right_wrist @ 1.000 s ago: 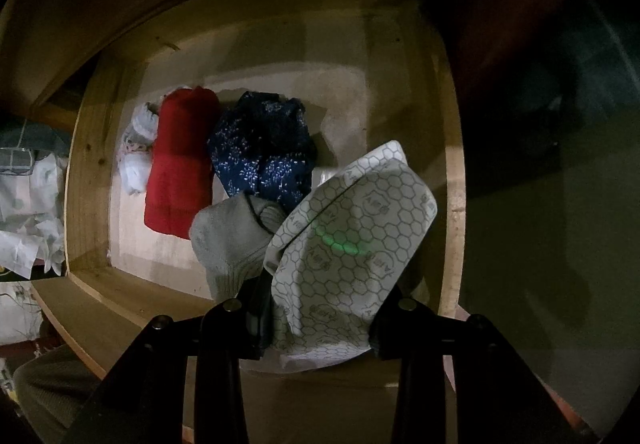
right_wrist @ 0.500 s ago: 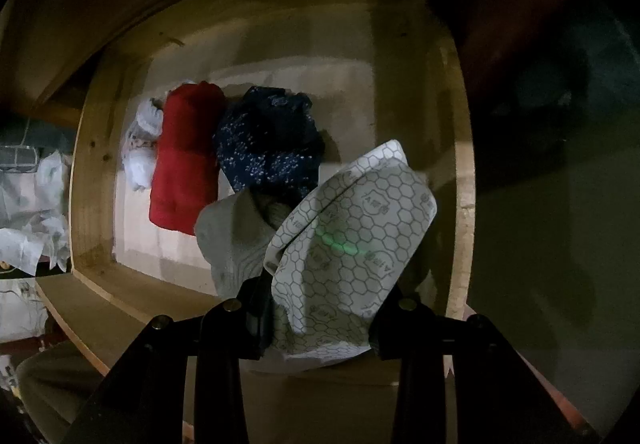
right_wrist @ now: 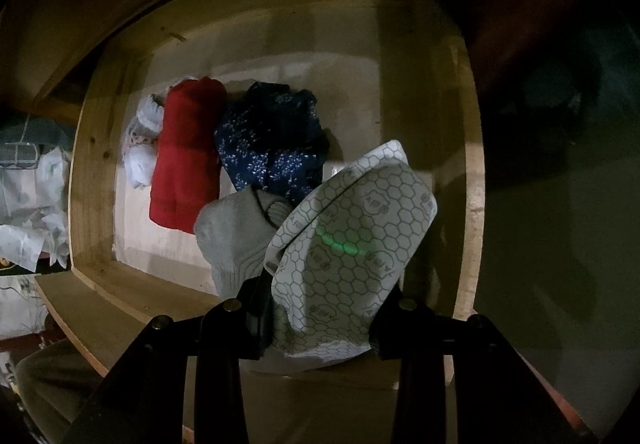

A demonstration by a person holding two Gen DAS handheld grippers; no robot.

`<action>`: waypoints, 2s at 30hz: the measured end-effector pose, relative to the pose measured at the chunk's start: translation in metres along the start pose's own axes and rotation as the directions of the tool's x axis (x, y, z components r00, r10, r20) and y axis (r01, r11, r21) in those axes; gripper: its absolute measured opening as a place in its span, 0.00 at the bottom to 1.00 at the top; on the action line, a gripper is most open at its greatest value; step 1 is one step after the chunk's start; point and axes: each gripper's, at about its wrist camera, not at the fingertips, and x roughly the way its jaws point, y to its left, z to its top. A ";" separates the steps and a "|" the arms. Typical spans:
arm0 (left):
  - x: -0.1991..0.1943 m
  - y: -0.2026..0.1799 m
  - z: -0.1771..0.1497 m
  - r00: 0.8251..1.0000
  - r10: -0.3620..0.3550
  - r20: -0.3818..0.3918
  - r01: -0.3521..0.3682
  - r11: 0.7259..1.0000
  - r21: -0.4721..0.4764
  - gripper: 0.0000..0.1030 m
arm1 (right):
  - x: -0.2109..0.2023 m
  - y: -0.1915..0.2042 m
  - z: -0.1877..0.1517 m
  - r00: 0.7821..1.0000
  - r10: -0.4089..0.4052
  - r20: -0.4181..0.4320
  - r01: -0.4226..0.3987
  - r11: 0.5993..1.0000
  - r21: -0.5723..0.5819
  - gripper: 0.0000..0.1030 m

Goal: Take underwear out of drawer
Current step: 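Carry the light blue sock into the shoe box and open the left tool, then move the empty left tool back to the drawer while the right lifts the grey hexagon garment toward the box, then lower the grey hexagon-print garment into the shoe box and open the right tool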

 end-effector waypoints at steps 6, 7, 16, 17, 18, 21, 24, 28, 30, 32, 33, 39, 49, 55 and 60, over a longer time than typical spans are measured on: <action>-0.002 0.008 -0.006 0.999 -0.043 -0.009 0.043 0.998 -0.051 0.50 | 0.000 0.001 -0.001 1.000 -0.003 0.004 0.003 1.000 -0.009 0.34; -0.001 0.008 -0.008 0.999 -0.047 -0.019 0.046 0.998 -0.048 0.50 | 0.001 0.001 -0.001 1.000 -0.004 0.006 0.004 1.000 -0.009 0.34; -0.025 0.002 -0.038 1.000 -0.018 -0.003 0.018 1.000 0.001 0.50 | 0.001 0.002 -0.004 1.000 -0.010 0.021 0.011 1.000 -0.020 0.34; -0.029 0.002 -0.043 1.000 -0.017 0.002 0.017 1.000 0.010 0.50 | 0.000 0.002 -0.004 1.000 -0.013 0.028 0.013 1.000 -0.020 0.34; -0.035 0.003 -0.051 1.000 -0.011 0.011 0.011 1.000 0.012 0.50 | -0.001 0.002 -0.005 0.999 -0.013 0.034 0.014 1.000 -0.020 0.34; -0.054 0.008 -0.078 0.999 0.017 0.029 -0.018 1.000 0.020 0.50 | -0.005 -0.001 -0.005 0.998 -0.009 0.054 0.010 1.000 -0.012 0.33; -0.067 0.010 -0.105 0.997 0.059 0.051 -0.061 0.997 0.044 0.50 | -0.010 -0.003 -0.005 0.996 0.000 0.084 0.001 1.000 -0.011 0.33; -0.079 0.020 -0.153 0.992 0.111 0.065 -0.113 0.993 0.029 0.50 | -0.018 -0.006 -0.004 0.993 0.033 0.116 -0.032 0.999 -0.002 0.33; -0.080 0.025 -0.181 0.991 0.123 0.059 -0.124 0.992 0.018 0.50 | -0.024 -0.007 -0.004 0.990 0.042 0.133 -0.043 0.999 0.000 0.33; -0.076 0.031 -0.206 0.990 0.134 0.053 -0.134 0.991 -0.006 0.50 | -0.030 -0.007 -0.004 0.987 0.048 0.154 -0.049 0.999 0.001 0.33; -0.069 0.036 -0.219 0.990 0.137 0.031 -0.136 0.990 -0.026 0.50 | -0.033 -0.006 -0.004 0.986 0.045 0.163 -0.046 0.999 0.000 0.33; -0.022 0.059 -0.281 0.973 0.220 -0.063 -0.226 0.968 -0.108 0.50 | -0.053 -0.001 -0.005 0.972 0.036 0.234 -0.028 0.999 -0.038 0.33; 0.022 0.093 -0.326 0.974 0.166 -0.156 -0.197 0.958 -0.211 0.50 | -0.067 0.011 -0.015 0.970 0.027 0.242 -0.014 0.998 -0.055 0.33; 0.016 0.085 -0.325 0.981 0.159 -0.113 -0.177 0.969 -0.170 0.50 | -0.107 0.029 -0.026 0.955 0.040 0.294 -0.010 0.995 -0.103 0.33; 0.016 0.076 -0.323 0.984 0.138 -0.116 -0.154 0.977 -0.146 0.50 | -0.160 0.049 -0.035 0.935 0.068 0.349 -0.013 0.987 -0.158 0.33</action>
